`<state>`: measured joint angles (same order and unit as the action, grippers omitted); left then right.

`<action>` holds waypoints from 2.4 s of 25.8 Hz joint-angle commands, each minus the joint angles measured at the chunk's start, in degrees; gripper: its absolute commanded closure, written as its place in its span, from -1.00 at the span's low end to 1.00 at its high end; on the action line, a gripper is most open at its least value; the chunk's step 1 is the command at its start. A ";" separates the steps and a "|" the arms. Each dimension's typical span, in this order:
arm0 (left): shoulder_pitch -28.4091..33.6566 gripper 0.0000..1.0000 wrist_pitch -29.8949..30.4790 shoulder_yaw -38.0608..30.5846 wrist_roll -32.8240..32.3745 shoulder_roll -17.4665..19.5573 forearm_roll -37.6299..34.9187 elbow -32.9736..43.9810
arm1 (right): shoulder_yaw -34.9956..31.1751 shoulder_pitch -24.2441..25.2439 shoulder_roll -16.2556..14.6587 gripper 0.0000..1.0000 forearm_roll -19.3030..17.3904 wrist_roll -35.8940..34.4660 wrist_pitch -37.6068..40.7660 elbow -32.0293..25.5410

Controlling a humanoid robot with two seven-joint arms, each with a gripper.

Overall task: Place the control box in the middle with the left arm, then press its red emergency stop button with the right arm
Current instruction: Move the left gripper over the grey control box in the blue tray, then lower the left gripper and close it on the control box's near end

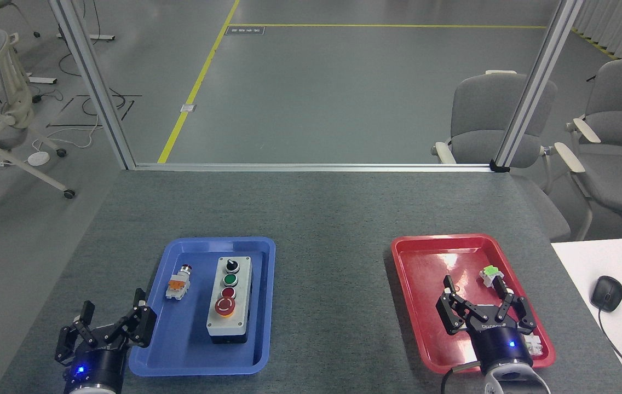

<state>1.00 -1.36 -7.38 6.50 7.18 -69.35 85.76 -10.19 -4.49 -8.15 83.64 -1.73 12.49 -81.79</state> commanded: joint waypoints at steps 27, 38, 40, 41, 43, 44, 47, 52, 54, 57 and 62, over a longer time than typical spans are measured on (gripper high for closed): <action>4.80 -0.98 -2.68 6.67 4.31 -10.43 -15.38 5.03 | 1.84 0.35 0.15 -0.97 -0.32 -0.29 -1.86 2.07; 4.01 -0.98 -9.27 15.55 6.07 -12.63 -17.84 -4.55 | 1.84 0.18 0.42 -0.97 -0.32 -0.02 -0.63 2.51; 1.20 -0.98 -9.45 15.55 6.15 -12.63 -18.01 -7.71 | 1.58 0.09 0.59 -0.97 -0.23 0.24 0.16 2.51; -0.03 -0.98 -9.45 15.55 6.07 -12.63 -17.93 -9.12 | 1.49 0.09 0.86 -0.97 -0.23 0.24 0.25 2.51; -1.96 -0.98 -9.53 15.55 6.07 -12.63 -17.84 -11.41 | 1.58 0.00 1.12 -0.97 -0.14 0.24 0.43 2.51; -2.49 -0.98 -9.53 15.46 6.07 -12.54 -17.84 -12.11 | 1.58 0.00 1.03 -0.97 -0.14 0.24 0.52 2.43; -2.75 -0.98 -9.45 15.46 6.07 -12.37 -17.75 -13.08 | 1.76 0.09 1.03 -0.97 -0.14 0.24 -0.01 2.43; -4.78 -0.98 -9.45 15.46 6.07 -12.37 -17.31 -16.41 | 1.58 0.27 1.12 -0.97 -0.23 0.07 0.16 2.43; -5.92 -0.98 -9.45 15.46 6.07 -12.19 -17.22 -18.00 | 1.84 0.44 1.12 -0.97 -0.23 -0.02 -0.19 2.43; -7.15 -0.98 -9.45 15.11 5.71 -11.93 -17.05 -18.79 | 1.84 0.53 1.12 -0.97 -0.23 -0.02 -0.36 2.51; -7.59 -0.98 -9.36 15.02 5.45 -12.02 -16.26 -19.05 | 1.93 0.53 1.21 -0.97 -0.23 -0.11 -0.36 3.04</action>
<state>-6.19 -10.74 7.72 12.10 -4.80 -86.14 66.97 -8.29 -3.98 -7.01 83.40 -1.64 12.18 -79.12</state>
